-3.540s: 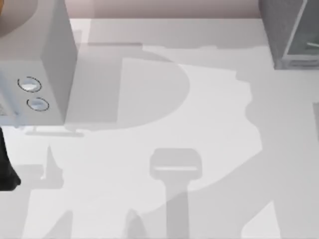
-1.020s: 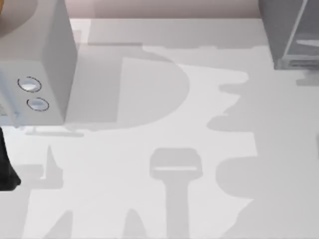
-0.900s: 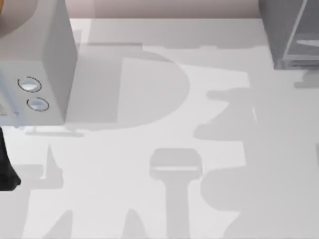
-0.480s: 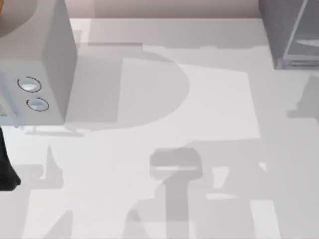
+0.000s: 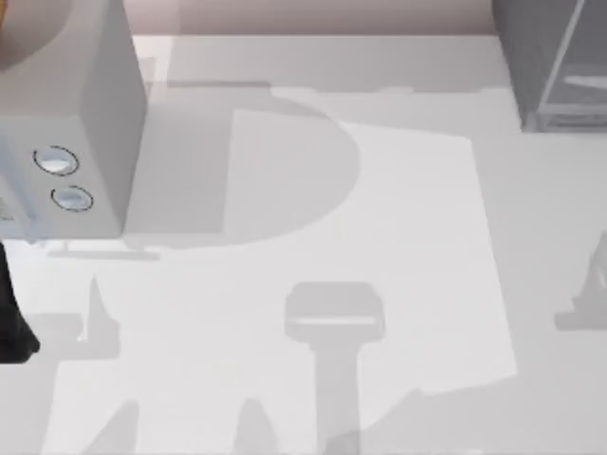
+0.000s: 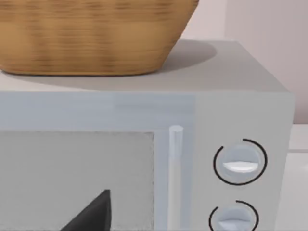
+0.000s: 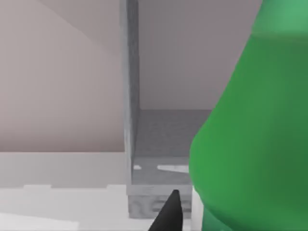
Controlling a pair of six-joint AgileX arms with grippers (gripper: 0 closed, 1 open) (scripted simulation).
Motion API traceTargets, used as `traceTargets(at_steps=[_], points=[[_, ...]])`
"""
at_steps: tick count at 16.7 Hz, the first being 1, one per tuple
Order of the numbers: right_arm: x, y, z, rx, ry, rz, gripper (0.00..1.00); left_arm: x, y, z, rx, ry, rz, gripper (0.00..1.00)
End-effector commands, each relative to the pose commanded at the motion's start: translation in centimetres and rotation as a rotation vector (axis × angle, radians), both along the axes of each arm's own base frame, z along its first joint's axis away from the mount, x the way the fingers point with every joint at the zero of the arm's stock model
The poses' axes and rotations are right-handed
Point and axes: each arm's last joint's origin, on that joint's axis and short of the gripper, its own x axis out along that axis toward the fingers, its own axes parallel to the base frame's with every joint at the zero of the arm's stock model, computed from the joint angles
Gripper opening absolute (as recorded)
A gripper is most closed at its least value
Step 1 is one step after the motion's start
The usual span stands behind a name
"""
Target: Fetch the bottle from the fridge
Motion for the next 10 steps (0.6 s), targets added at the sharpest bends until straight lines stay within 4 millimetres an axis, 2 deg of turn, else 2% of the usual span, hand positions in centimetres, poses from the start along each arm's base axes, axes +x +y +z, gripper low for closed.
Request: traceTargets(at_steps=[5,10], points=[[-1.4,0.3,-3.2,0.0,0.02,0.003,0.0,0.0,0.0,0.0,0.0,0.0,0.0,1.0],[-1.4,0.3,-3.5,-0.001,0.022,0.003,0.0,0.0,0.0,0.0,0.0,0.0,0.0,1.0]])
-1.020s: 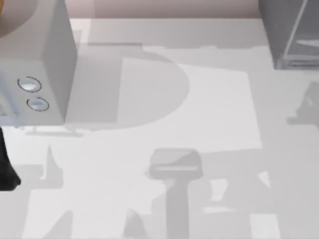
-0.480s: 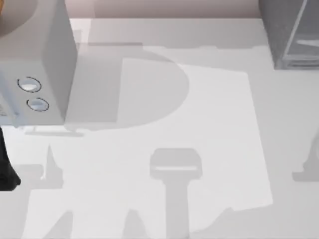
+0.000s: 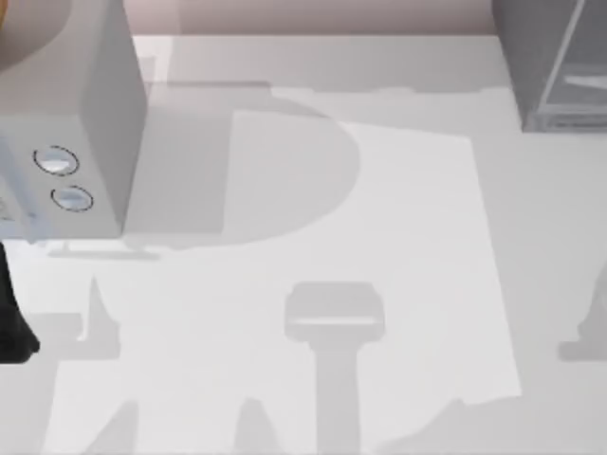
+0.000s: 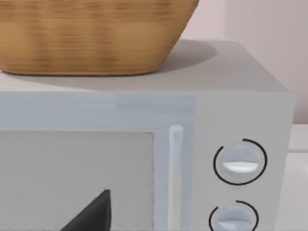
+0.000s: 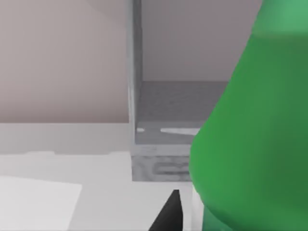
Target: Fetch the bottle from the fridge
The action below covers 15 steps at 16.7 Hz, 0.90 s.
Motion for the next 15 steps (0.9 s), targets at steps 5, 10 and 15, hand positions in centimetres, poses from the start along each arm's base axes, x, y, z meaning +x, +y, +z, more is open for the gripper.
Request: traceTargets(at_steps=[5,10,15], points=[[0.3,0.5,0.5,0.037,0.021,-0.002,0.0,0.0,0.0,0.0,0.0,0.0,0.0,1.0],[1.7,3.6,1.1,0.129,0.145,-0.016,0.0,0.0,0.0,0.0,0.0,0.0,0.0,1.0],[1.6,10.1,0.1,0.09,0.26,-0.052,0.0,0.0,0.0,0.0,0.0,0.0,0.0,1.0]])
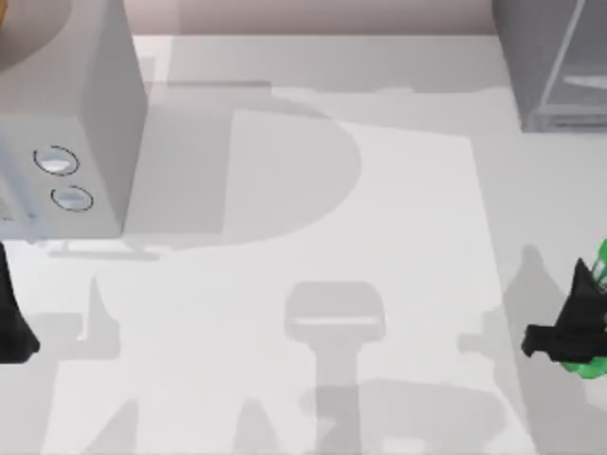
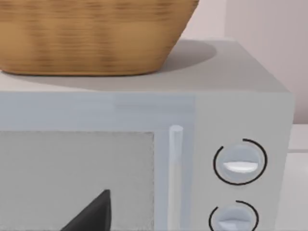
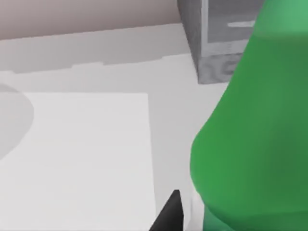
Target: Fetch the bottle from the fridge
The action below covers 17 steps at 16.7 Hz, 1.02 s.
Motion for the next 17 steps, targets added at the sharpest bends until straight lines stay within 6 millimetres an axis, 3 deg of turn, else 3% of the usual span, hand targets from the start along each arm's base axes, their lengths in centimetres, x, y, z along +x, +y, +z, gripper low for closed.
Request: traceTargets(at_steps=[4,8,11,17], points=[[-2.9,5.5,-1.4,-0.075,-0.064,0.007,0.0,0.0,0.0,0.0,0.0,0.0,0.0,1.0],[-6.7,9.0,-2.7,-0.094,-0.191,0.034,0.0,0.0,0.0,0.0,0.0,0.0,0.0,1.0],[-8.4,10.1,-3.3,-0.085,-0.251,0.047,0.0,0.0,0.0,0.0,0.0,0.0,0.0,1.0],[-8.6,10.1,-3.4,-0.085,-0.257,0.048,0.0,0.0,0.0,0.0,0.0,0.0,0.0,1.0]])
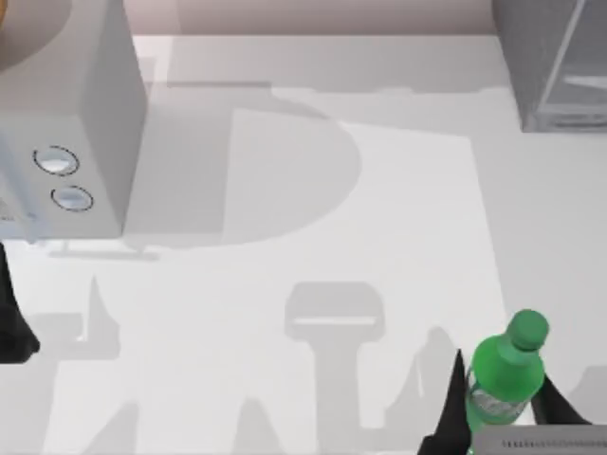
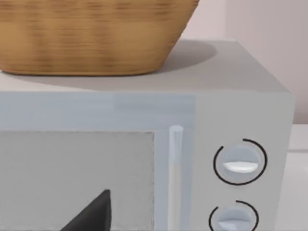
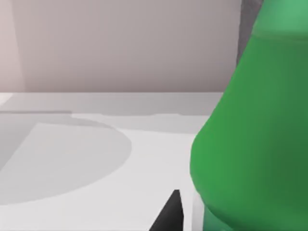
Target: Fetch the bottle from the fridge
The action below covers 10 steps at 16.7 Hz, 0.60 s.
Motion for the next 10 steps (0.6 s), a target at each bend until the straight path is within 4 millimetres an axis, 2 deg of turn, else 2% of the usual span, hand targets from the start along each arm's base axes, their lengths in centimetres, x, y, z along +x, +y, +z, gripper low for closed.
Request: traceTargets(at_steps=[3,10], points=[[0.1,0.1,-0.3,-0.011,0.002,-0.002,0.0,0.0,0.0,0.0,0.0,0.0,0.0,1.0],[1.5,1.1,-2.4,-0.031,0.025,-0.009,0.0,0.0,0.0,0.0,0.0,0.0,0.0,1.0]])
